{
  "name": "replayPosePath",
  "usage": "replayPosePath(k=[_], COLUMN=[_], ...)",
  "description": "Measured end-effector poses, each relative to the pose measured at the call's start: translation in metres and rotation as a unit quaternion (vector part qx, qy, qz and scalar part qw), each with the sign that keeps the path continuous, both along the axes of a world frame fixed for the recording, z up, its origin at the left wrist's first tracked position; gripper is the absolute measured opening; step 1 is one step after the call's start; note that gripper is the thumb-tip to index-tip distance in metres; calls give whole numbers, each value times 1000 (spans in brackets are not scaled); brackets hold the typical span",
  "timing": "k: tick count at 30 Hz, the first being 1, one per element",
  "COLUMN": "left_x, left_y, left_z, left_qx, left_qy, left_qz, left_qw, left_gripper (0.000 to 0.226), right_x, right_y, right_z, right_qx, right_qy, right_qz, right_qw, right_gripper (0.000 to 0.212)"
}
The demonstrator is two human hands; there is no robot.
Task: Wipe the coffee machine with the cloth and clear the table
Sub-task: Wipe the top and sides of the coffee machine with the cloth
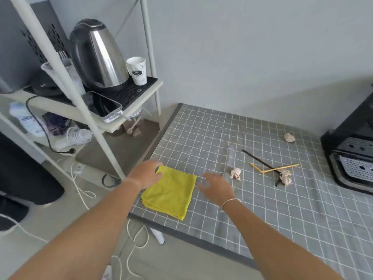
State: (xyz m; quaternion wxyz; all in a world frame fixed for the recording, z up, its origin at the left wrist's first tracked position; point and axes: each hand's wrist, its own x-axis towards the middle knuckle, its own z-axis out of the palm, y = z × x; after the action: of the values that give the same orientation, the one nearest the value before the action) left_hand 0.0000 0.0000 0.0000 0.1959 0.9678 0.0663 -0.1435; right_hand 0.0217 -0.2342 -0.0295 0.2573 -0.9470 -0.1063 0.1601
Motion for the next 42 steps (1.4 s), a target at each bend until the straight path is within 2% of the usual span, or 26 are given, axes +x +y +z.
replayPosePath(k=[4, 8, 11, 16, 19, 22, 27, 33, 35, 37, 40, 42], left_x=[9, 23, 32, 41, 46, 53, 68, 97, 104, 110, 123, 132], left_y=[9, 0, -4, -2, 0, 2, -10, -50, -76, -105, -146, -176], left_z=[-25, -42, -52, -48, -33, 0, 83, 198, 233, 263, 295, 311], left_qx=[27, 52, 79, 65, 1, -70, -107, -139, -165, -172, -183, -193], left_qy=[22, 10, 0, -23, -22, -19, -82, -221, -255, -279, -320, -338], left_qz=[-20, -78, -97, -84, -58, -33, -69, -91, -108, -135, -146, -148], left_qw=[999, 996, 992, 994, 998, 997, 988, 961, 947, 935, 918, 909], left_gripper=[45, 46, 49, 28, 15, 13, 14, 10, 5, 15, 24, 16], right_x=[2, 17, 26, 30, 31, 35, 45, 59, 61, 61, 61, 61], right_y=[16, 21, 22, 25, 23, 15, -4, -49, -73, -102, -151, -187], right_z=[-24, -35, -42, -39, -28, 0, 76, 188, 221, 246, 262, 258], right_qx=[3, 1, 27, 53, 89, 125, 199, 226, 222, 210, 197, 184], right_qy=[12, -15, -14, 10, 29, 36, 2, -116, -147, -173, -170, -139], right_qz=[6, 16, 20, 16, 5, 8, -5, -4, -22, -46, -74, -92], right_qw=[1000, 1000, 999, 998, 996, 991, 980, 967, 963, 961, 963, 969], right_gripper=[39, 39, 30, 17, 9, 8, 29, 11, 10, 16, 19, 16])
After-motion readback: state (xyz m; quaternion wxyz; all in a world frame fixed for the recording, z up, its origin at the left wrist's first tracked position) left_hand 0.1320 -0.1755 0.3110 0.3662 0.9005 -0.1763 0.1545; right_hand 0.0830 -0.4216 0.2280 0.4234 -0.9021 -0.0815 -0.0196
